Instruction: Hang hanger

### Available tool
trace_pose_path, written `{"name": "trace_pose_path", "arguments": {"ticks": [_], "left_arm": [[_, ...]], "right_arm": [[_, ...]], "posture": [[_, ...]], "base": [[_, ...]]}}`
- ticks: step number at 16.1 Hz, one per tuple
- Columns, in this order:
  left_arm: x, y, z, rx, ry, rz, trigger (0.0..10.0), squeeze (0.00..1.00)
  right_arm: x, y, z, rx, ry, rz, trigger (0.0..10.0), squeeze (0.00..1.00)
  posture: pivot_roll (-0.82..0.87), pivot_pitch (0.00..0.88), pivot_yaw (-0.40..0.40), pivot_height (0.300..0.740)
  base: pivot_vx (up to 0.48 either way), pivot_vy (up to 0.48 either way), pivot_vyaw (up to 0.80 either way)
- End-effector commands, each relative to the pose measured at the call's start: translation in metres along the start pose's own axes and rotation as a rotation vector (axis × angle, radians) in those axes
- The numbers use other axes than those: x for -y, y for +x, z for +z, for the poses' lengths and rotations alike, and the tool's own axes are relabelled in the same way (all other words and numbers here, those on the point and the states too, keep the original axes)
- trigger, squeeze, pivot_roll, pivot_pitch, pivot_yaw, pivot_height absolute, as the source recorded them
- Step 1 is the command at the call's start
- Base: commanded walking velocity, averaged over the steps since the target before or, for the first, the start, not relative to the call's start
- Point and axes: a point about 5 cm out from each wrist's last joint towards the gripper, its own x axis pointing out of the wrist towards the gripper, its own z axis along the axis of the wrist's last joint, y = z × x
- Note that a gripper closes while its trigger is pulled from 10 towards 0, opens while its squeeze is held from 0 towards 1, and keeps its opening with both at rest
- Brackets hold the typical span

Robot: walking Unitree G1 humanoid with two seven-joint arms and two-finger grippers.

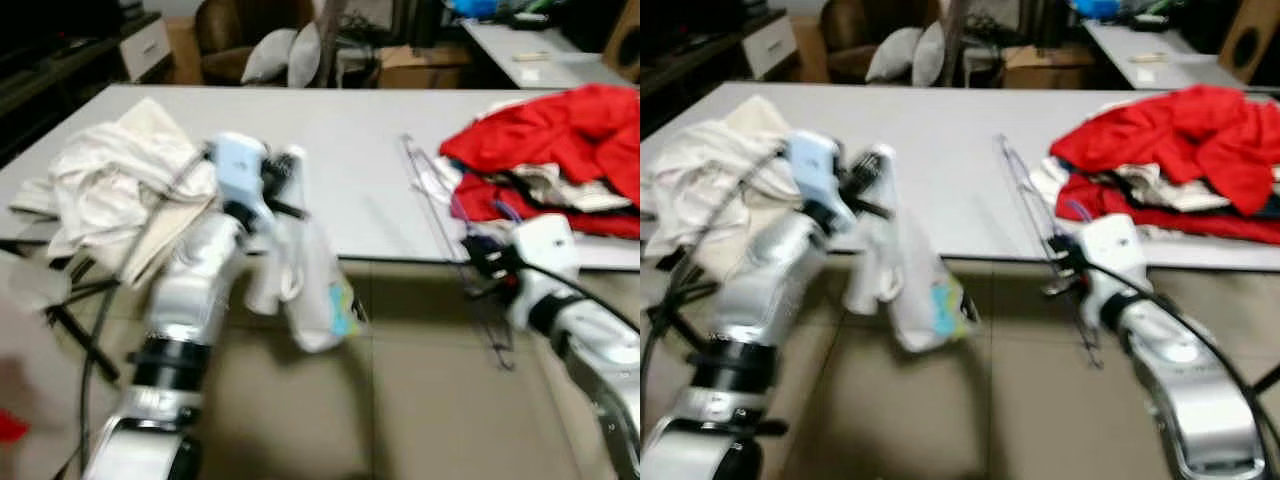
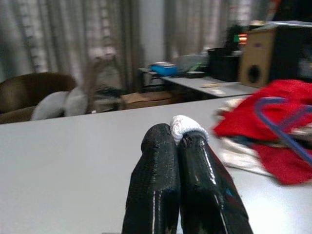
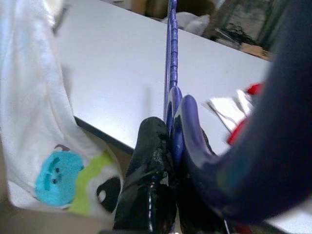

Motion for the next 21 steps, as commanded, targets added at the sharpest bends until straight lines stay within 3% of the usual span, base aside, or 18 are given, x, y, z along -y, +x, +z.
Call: {"name": "trace_pose_path", "arguments": {"ticks": [1,3,6,8,9,10,11,12,13,14,15,17,18,19,20,21], "left_arm": [[0.003,0.008,0.013,0.048,-0.001,0.000,10.0,0.00],[-0.002,0.018,0.027,0.083,0.005,0.018,10.0,0.00],[-0.012,0.054,0.051,0.106,0.069,0.037,10.0,0.00],[-0.026,0.071,0.081,0.137,0.130,0.087,10.0,0.00],[-0.037,0.076,0.109,0.179,0.175,0.139,10.0,0.00],[-0.052,0.077,0.155,0.263,0.245,0.217,10.0,0.00],[-0.066,0.066,0.216,0.428,0.315,0.331,10.0,0.00],[-0.071,0.055,0.253,0.538,0.285,0.362,10.0,0.00],[-0.072,0.048,0.274,0.606,0.269,0.350,10.0,0.00],[-0.072,0.048,0.277,0.606,0.249,0.320,10.0,0.00],[-0.071,0.054,0.259,0.548,0.270,0.296,10.0,0.00],[-0.069,0.071,0.160,0.272,0.344,0.240,10.0,0.00],[-0.069,0.070,0.123,0.181,0.344,0.223,10.0,0.00],[-0.069,0.068,0.108,0.143,0.343,0.212,10.0,0.00],[-0.074,0.059,0.068,0.015,0.357,0.211,10.0,0.00],[-0.080,0.045,0.026,-0.173,0.403,0.200,10.0,0.00]], "right_arm": [[0.004,-0.002,0.008,0.041,-0.017,-0.012,10.0,0.00],[0.003,-0.001,0.013,0.085,-0.012,0.002,10.0,0.00],[-0.002,0.003,0.016,0.116,-0.001,0.036,10.0,0.00],[-0.004,0.005,0.016,0.122,-0.003,0.045,10.0,0.00],[-0.004,0.006,0.017,0.128,-0.005,0.048,10.0,0.00],[-0.004,0.007,0.017,0.136,-0.007,0.051,10.0,0.00],[-0.005,0.007,0.019,0.145,-0.012,0.054,10.0,0.00],[-0.006,0.006,0.020,0.154,-0.012,0.055,10.0,0.00],[-0.007,0.006,0.020,0.159,-0.008,0.055,10.0,0.00],[-0.009,0.007,0.020,0.162,-0.005,0.058,10.0,0.00],[-0.011,0.008,0.019,0.163,-0.002,0.059,10.0,0.00],[-0.017,0.012,0.019,0.167,-0.001,0.080,10.0,0.00],[-0.018,0.012,0.019,0.168,-0.002,0.089,10.0,0.00],[-0.019,0.013,0.019,0.169,-0.002,0.091,10.0,0.00],[-0.022,0.012,0.018,0.166,0.001,0.104,10.0,0.00],[-0.027,0.012,0.015,0.153,0.003,0.133,10.0,0.00]], "posture": [[-0.10,0.000,0.026,0.740],[-0.10,0.000,0.022,0.740],[-0.09,0.000,0.009,0.740],[-0.09,0.000,0.009,0.740],[-0.10,0.000,0.018,0.740],[-0.10,0.000,0.022,0.740],[-0.10,0.000,0.029,0.740],[-0.10,0.000,0.032,0.740],[-0.10,0.000,0.032,0.740],[-0.09,0.000,0.031,0.740],[-0.09,0.000,0.028,0.740],[-0.09,0.000,0.027,0.740],[-0.09,0.000,0.028,0.740],[-0.09,0.000,0.028,0.740],[-0.09,0.000,0.027,0.740],[-0.09,0.000,0.024,0.740]], "base": [[0.368,0.000,0.00],[0.403,0.000,0.00],[0.398,0.000,0.00],[0.390,0.000,0.00],[0.394,0.000,0.00],[0.371,0.000,0.00],[0.330,0.000,0.00],[0.311,0.000,0.00],[0.255,0.000,0.00],[0.000,0.000,0.00],[0.000,0.000,0.00],[0.000,0.000,0.00],[0.000,0.000,0.00],[0.000,0.000,0.00],[0.000,0.000,0.00],[0.000,0.000,0.00]]}}
